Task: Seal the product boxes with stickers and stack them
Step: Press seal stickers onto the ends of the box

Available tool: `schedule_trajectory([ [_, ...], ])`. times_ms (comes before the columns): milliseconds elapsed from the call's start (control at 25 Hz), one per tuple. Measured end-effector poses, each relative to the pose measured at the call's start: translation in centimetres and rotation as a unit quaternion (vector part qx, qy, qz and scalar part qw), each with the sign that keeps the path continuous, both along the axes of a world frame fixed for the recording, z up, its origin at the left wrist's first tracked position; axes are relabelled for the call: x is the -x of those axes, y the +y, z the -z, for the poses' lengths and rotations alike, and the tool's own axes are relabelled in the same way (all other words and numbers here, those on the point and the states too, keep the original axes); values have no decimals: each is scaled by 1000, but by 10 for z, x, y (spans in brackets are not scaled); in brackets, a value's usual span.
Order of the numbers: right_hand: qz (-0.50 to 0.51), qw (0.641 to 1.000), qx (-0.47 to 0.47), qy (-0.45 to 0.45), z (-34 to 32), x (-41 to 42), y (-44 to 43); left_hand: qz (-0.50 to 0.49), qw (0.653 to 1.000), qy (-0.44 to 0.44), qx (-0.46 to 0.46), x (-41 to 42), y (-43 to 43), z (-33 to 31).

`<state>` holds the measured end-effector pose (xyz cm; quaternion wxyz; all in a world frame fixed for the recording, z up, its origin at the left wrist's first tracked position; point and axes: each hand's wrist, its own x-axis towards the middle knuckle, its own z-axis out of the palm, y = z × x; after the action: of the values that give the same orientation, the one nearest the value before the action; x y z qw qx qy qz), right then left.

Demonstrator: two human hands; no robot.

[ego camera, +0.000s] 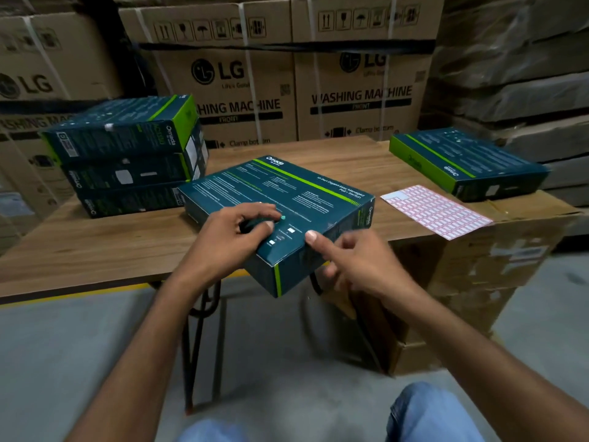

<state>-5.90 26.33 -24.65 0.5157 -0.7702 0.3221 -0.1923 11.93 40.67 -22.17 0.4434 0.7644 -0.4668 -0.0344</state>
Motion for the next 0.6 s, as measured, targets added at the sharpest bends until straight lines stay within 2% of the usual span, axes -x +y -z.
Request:
schedule_trajectory([
  [80, 58, 975, 202, -76, -3, 3, -22, -23, 996, -67, -54, 17, 1, -3],
  [160, 25, 926, 365, -92, -11, 4, -49, -26, 976, -156, -151, 35, -1, -2],
  [240, -91, 919, 383, -25, -15, 5, -74, -16, 956, -224, -188, 40, -3, -2],
  [320, -139, 922, 362, -2, -4, 6, -87, 26, 956, -216, -199, 26, 2, -7],
  [480, -68, 890, 438, -110, 24, 9, -75, 120, 969, -114, -182, -7, 19, -17],
  [600, -19, 878, 448, -166, 31, 5, -63, 135, 977, -65, -154, -12, 22, -12],
])
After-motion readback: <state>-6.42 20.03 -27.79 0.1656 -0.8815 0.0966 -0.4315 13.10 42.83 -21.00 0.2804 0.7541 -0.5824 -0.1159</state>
